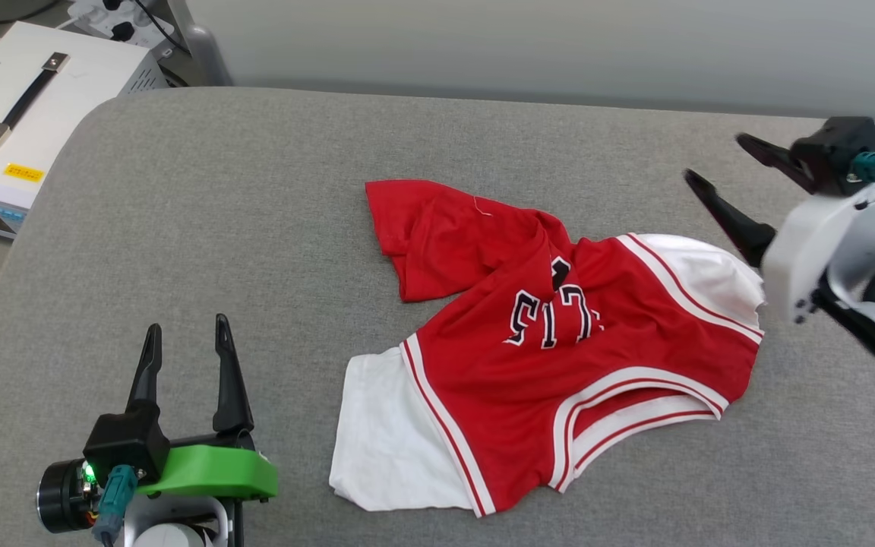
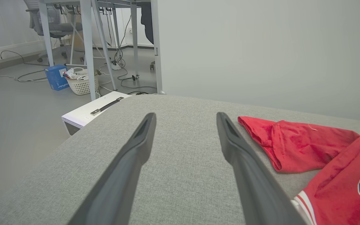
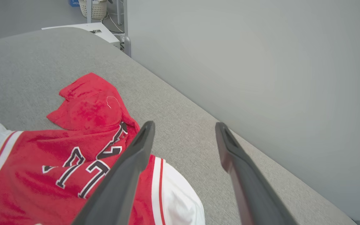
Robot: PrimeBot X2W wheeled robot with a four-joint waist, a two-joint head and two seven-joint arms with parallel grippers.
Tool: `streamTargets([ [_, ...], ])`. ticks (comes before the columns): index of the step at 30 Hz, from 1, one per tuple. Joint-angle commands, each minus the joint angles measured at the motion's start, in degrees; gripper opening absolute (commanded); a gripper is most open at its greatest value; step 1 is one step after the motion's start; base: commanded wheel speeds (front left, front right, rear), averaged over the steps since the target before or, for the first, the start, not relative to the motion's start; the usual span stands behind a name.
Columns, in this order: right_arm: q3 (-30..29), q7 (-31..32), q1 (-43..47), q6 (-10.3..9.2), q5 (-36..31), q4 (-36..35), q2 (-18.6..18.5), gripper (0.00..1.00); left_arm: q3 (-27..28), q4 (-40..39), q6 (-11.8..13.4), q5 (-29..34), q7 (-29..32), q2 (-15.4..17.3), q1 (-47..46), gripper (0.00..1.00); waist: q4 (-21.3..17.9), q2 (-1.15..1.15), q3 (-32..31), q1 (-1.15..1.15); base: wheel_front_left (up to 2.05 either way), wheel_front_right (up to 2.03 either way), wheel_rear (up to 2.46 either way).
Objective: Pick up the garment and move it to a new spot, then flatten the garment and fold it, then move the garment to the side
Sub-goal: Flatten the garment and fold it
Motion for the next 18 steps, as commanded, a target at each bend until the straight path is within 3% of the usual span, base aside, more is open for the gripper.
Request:
streamTargets([
  [1,-0.43,3.83,1.31,-0.06,1.27,-0.92,-1.4,1.0,-0.02,-0.18,-0.1,0.44,-0.33,-0.19,0.47,1.0,-0.18,0.0,0.38,0.0,0.0,0.0,0.0],
  [5,-0.48,18.41,2.09,-0.06,7.58,-2.38,-6.78,1.0,-0.22,-0.64,0.0,0.48,-0.33,-0.19,-0.04,1.0,-0.22,0.0,1.54,0.0,0.0,0.0,0.0],
  [11,1.02,31.43,2.95,-0.06,12.15,-0.87,-10.72,1.0,-1.02,-1.05,0.21,0.33,-0.33,-0.19,-1.52,1.0,0.57,0.0,4.25,0.0,0.0,0.0,0.0],
  [18,1.72,32.27,3.72,-0.06,12.8,7.13,-5.99,1.0,-2.28,-1.1,0.64,-0.23,-0.33,-0.19,-3.57,1.0,1.94,0.0,8.09,0.0,0.0,0.0,0.0],
])
